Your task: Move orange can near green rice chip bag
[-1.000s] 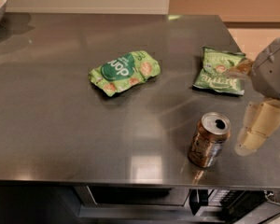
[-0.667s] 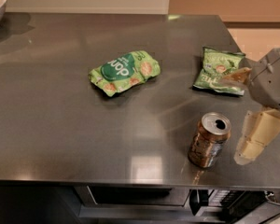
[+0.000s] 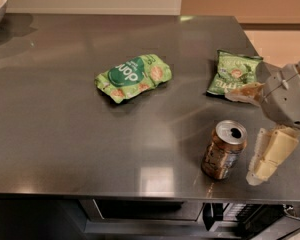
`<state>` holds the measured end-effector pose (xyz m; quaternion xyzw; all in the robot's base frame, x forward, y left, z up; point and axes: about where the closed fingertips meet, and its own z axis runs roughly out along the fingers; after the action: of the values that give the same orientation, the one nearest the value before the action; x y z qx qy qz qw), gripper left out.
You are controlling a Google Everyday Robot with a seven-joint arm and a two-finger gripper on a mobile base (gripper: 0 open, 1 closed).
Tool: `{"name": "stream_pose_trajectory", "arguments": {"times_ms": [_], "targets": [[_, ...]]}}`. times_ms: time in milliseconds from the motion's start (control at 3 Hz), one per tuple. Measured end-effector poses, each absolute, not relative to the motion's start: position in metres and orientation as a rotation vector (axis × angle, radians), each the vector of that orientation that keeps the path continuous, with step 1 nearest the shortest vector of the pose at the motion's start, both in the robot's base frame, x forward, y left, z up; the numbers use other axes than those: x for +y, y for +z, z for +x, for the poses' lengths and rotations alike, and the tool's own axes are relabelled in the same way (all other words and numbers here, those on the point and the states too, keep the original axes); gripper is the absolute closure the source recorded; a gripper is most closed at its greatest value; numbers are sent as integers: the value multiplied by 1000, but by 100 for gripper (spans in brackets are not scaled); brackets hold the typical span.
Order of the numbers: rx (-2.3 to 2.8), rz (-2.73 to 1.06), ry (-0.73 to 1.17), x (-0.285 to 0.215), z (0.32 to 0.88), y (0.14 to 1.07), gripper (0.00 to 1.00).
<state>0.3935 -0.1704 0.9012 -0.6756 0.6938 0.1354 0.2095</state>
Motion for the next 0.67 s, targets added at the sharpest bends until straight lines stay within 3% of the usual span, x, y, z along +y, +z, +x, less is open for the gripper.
{"name": "stream_pose_trajectory", "arguments": {"times_ms": [667], "targets": [[1860,-1864,435,-157,390,898,0]]}}
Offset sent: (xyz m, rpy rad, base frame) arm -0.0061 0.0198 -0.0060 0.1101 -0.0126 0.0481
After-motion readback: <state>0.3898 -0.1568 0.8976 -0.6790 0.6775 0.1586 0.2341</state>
